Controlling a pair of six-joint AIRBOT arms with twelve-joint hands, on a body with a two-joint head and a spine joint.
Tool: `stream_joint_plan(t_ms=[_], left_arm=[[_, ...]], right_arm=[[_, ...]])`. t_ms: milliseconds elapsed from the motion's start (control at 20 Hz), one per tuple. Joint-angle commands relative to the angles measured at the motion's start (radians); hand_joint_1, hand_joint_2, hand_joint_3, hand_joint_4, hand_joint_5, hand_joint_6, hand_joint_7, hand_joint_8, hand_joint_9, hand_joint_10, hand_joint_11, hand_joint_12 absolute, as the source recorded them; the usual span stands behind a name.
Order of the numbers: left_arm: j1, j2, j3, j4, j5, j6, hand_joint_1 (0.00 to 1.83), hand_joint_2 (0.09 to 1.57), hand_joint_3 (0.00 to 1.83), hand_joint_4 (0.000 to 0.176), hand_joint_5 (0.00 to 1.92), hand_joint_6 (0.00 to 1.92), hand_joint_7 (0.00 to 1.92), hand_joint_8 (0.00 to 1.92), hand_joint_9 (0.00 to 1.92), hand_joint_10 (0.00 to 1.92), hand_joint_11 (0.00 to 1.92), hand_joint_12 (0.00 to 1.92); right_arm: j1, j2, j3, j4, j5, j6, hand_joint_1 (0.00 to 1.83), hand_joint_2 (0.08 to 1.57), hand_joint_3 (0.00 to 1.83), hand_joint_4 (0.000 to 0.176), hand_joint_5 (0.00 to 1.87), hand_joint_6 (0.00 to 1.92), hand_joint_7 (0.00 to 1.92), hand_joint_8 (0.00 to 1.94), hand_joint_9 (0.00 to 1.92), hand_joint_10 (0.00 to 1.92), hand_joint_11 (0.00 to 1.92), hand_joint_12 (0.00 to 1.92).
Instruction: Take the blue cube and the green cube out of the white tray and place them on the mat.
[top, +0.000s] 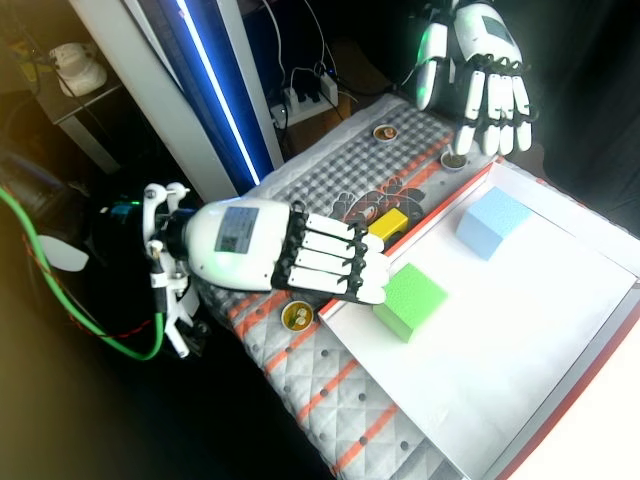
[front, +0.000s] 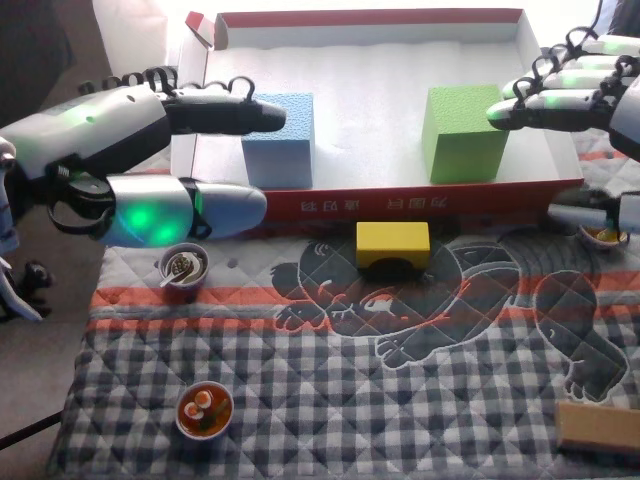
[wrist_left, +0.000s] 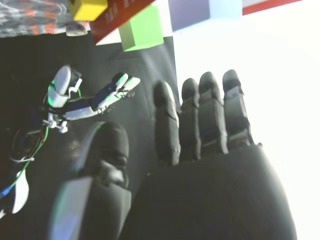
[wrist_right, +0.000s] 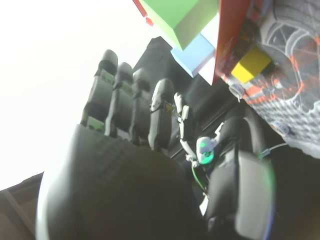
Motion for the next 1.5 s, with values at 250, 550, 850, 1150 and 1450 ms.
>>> stream_joint_plan(t_ms=[250,550,850,1150,1450], left_arm=[[-0.110,-0.126,0.120,-0.124,-0.032,0.160,0.48,1.04,0.00,0.176,0.32,0.00,0.24,0.00,0.23,0.00,0.00,0.49],[-0.206,-0.274,0.289,-0.333,0.143,0.461,0.35,0.99,0.00,0.176,0.13,0.00,0.02,0.00,0.00,0.00,0.00,0.00],[-0.235,-0.357,0.422,-0.480,0.253,0.626,0.44,0.97,0.00,0.176,0.14,0.01,0.07,0.01,0.00,0.00,0.00,0.00],[-0.242,-0.380,0.455,-0.619,0.309,0.830,0.47,0.97,0.00,0.176,0.14,0.01,0.05,0.01,0.01,0.00,0.00,0.00],[-0.238,-0.418,0.512,-0.706,0.349,0.898,0.48,1.00,0.01,0.176,0.14,0.00,0.13,0.01,0.07,0.01,0.00,0.00]], right_arm=[[0.128,-0.056,0.071,0.008,0.048,0.000,0.67,1.02,0.00,0.168,0.18,0.00,0.06,0.01,0.02,0.00,0.00,0.14],[0.245,-0.181,0.227,-0.013,-0.195,0.000,0.62,0.96,0.00,0.174,0.06,0.00,0.04,0.00,0.04,0.00,0.00,0.26],[0.286,-0.255,0.324,-0.028,-0.327,0.000,0.52,0.91,0.00,0.176,0.07,0.00,0.09,0.00,0.07,0.00,0.00,0.36],[0.286,-0.297,0.350,-0.054,-0.368,0.000,0.58,0.98,0.00,0.176,0.06,0.00,0.08,0.00,0.06,0.00,0.00,0.35],[0.286,-0.326,0.393,-0.060,-0.419,0.000,0.57,1.04,0.00,0.084,0.36,0.01,0.44,0.02,0.40,0.02,0.02,0.82]])
